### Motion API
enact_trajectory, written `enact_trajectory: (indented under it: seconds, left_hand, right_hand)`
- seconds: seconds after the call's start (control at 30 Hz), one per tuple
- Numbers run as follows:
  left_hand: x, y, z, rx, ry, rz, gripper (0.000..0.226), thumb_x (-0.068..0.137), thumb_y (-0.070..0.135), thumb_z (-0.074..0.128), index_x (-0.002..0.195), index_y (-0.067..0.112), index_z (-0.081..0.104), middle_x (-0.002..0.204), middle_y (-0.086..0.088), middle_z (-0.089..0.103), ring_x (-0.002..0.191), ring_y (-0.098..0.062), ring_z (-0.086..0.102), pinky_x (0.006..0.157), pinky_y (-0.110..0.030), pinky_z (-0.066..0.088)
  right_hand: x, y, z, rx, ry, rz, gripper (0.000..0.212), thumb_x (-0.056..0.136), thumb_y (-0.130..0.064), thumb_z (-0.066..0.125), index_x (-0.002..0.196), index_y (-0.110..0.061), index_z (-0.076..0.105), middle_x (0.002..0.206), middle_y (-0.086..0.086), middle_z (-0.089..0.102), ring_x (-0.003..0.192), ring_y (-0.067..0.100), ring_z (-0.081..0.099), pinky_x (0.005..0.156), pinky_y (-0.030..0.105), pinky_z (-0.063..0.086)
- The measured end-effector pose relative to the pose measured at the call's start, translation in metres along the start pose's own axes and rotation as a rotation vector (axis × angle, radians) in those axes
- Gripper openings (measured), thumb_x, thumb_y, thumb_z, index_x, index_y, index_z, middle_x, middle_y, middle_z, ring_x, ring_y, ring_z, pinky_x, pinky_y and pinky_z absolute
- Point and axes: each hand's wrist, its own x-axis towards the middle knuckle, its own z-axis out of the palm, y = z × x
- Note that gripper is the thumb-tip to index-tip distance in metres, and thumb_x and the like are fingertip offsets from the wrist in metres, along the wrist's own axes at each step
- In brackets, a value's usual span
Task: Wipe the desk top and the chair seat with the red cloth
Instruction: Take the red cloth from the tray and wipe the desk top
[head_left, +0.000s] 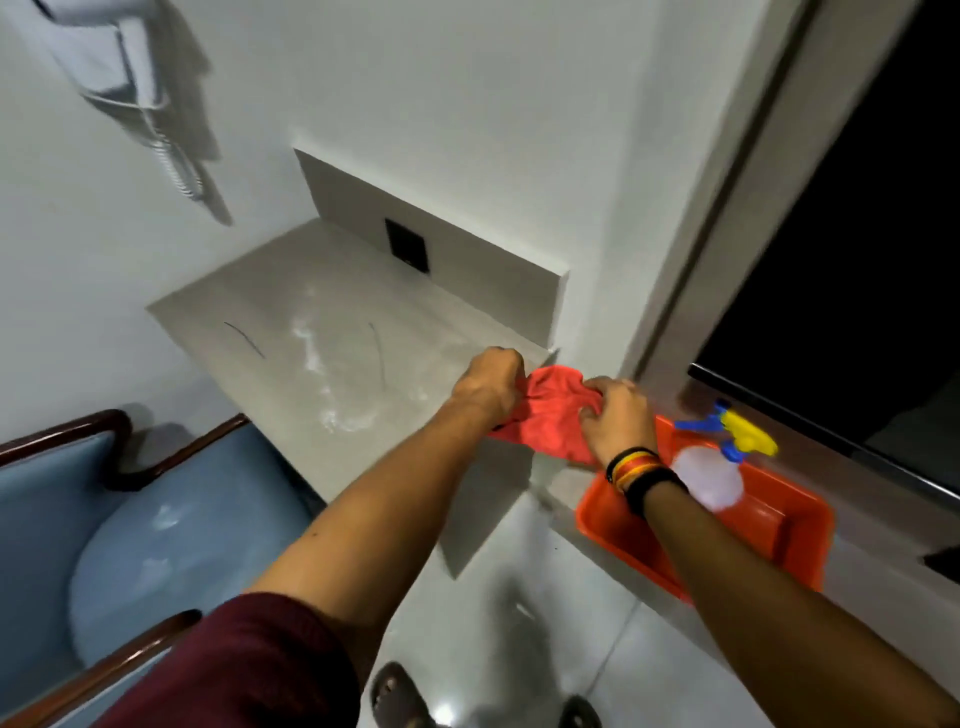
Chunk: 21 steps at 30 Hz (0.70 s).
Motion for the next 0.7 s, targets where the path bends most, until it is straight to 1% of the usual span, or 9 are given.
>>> enact_trajectory:
  seconds: [0.17,0.27,0.37,0.47,0.5,0.53,0.6,0.67,0.7]
  left_hand:
    - [0.002,-0.117,-0.069,-0.056,0.099,-0.108,0.027,0.083,0.013,0.068,0.108,0.011,0.078,0.117,-0.015,0.075,0.11,-0.035,0.07,0.096,-0.039,0.059]
    - [0.004,-0.174,-0.08,-0.11,0.117,-0.19,0.028,0.085,0.012,0.068,0.111,0.011,0.077,0.119,-0.014,0.073,0.11,-0.033,0.07,0.094,-0.037,0.06]
    - [0.005,-0.213,-0.061,-0.155,0.063,-0.253,0.028,0.087,0.014,0.069,0.114,0.011,0.077,0.12,-0.016,0.073,0.111,-0.035,0.07,0.094,-0.037,0.06]
    - [0.008,-0.232,-0.026,-0.212,-0.032,-0.298,0.022,0.086,0.012,0.067,0.104,0.008,0.078,0.112,-0.019,0.075,0.106,-0.036,0.072,0.09,-0.038,0.061]
    - [0.01,-0.236,-0.013,-0.234,-0.065,-0.308,0.019,0.085,0.01,0.066,0.1,0.008,0.077,0.109,-0.019,0.075,0.104,-0.037,0.072,0.088,-0.039,0.061]
    - [0.011,-0.238,-0.002,-0.251,-0.094,-0.311,0.017,0.085,0.01,0.065,0.098,0.008,0.076,0.107,-0.018,0.075,0.102,-0.037,0.072,0.086,-0.04,0.061]
    - [0.014,-0.242,0.013,-0.236,-0.114,-0.299,0.016,0.089,0.018,0.064,0.097,0.011,0.075,0.106,-0.015,0.074,0.101,-0.037,0.07,0.084,-0.041,0.06]
    - [0.015,-0.252,0.021,-0.147,-0.039,-0.267,0.023,0.094,0.035,0.061,0.102,0.017,0.073,0.111,-0.011,0.072,0.104,-0.034,0.068,0.083,-0.04,0.058]
    - [0.013,-0.26,0.023,-0.117,0.028,-0.251,0.028,0.098,0.04,0.057,0.107,0.019,0.072,0.116,-0.008,0.07,0.108,-0.032,0.066,0.086,-0.04,0.057]
  right_hand:
    - [0.027,-0.115,0.058,0.011,-0.045,-0.119,0.042,0.088,-0.006,0.063,0.129,-0.015,0.071,0.127,0.016,0.068,0.119,0.036,0.064,0.107,0.036,0.047]
    - [0.038,-0.157,0.096,-0.014,-0.1,-0.17,0.043,0.088,-0.006,0.062,0.129,-0.016,0.071,0.125,0.014,0.067,0.117,0.036,0.064,0.105,0.036,0.049]
    - [0.043,-0.171,0.131,-0.077,-0.199,-0.159,0.042,0.087,-0.006,0.061,0.126,-0.016,0.073,0.123,0.017,0.068,0.117,0.038,0.064,0.103,0.037,0.049]
    - [0.05,-0.161,0.163,-0.16,-0.295,-0.121,0.028,0.087,-0.01,0.058,0.105,-0.01,0.079,0.111,0.021,0.074,0.108,0.041,0.069,0.095,0.041,0.055]
    - [0.053,-0.155,0.173,-0.188,-0.313,-0.103,0.027,0.087,-0.009,0.057,0.104,-0.009,0.078,0.111,0.021,0.074,0.108,0.042,0.069,0.093,0.042,0.055]
    - [0.056,-0.149,0.182,-0.197,-0.325,-0.081,0.03,0.089,-0.009,0.056,0.112,-0.008,0.075,0.118,0.021,0.071,0.114,0.042,0.066,0.097,0.043,0.054]
    - [0.062,-0.142,0.2,-0.22,-0.322,-0.03,0.045,0.095,-0.014,0.057,0.14,-0.01,0.058,0.143,0.019,0.055,0.134,0.039,0.052,0.113,0.047,0.043]
    - [0.06,-0.143,0.218,-0.282,-0.275,0.024,0.063,0.098,-0.031,0.059,0.154,-0.01,0.038,0.163,0.019,0.033,0.15,0.039,0.031,0.121,0.054,0.027]
    - [0.052,-0.146,0.227,-0.292,-0.242,0.07,0.073,0.099,-0.042,0.056,0.158,-0.007,0.03,0.167,0.021,0.024,0.155,0.04,0.022,0.123,0.057,0.021]
